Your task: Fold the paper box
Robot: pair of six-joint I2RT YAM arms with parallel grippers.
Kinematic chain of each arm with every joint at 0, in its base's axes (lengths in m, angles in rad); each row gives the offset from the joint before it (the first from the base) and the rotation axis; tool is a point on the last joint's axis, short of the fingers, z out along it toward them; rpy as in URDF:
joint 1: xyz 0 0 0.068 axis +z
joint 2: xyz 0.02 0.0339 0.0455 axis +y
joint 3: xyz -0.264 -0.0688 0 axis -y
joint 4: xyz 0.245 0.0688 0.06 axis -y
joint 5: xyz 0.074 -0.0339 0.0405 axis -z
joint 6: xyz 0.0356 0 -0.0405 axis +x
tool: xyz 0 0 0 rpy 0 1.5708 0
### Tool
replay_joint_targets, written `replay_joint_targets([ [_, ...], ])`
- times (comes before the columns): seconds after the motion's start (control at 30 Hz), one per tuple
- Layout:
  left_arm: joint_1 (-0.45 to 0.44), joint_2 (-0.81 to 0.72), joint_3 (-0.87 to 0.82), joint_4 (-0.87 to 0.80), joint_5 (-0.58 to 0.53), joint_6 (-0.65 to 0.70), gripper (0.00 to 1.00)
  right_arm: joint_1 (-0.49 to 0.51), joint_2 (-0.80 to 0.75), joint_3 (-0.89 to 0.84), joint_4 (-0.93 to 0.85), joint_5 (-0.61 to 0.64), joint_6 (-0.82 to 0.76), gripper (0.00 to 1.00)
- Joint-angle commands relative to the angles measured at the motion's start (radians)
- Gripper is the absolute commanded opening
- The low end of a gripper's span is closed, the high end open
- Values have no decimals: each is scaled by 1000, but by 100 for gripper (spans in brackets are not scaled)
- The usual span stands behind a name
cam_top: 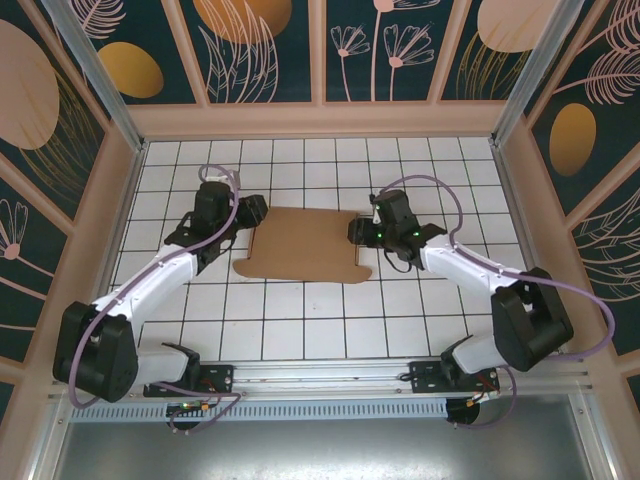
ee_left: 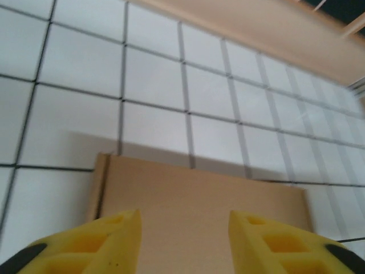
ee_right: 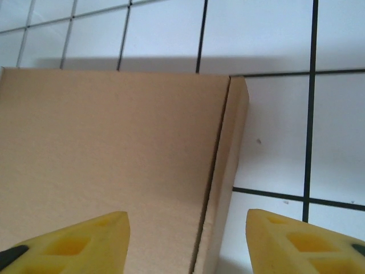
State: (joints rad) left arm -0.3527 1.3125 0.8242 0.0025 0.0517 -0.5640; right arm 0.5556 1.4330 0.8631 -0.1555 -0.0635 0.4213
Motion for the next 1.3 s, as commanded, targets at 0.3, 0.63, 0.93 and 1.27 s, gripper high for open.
replay_joint_targets([
  [0.3,27,213,-57,-32,-80,38,51,-3,184,-7,21,10,7,47],
  [0.63,30,315,-126,99,-34,-11,28,-56,79,-79,122,-128,14,56],
  [0.93,66,358,-104,130,104,18,13,-267,105,-183,435,-558,177,74],
  [1.27,104,430,-102,132,191,47,6,-341,293,-170,634,-733,251,78],
])
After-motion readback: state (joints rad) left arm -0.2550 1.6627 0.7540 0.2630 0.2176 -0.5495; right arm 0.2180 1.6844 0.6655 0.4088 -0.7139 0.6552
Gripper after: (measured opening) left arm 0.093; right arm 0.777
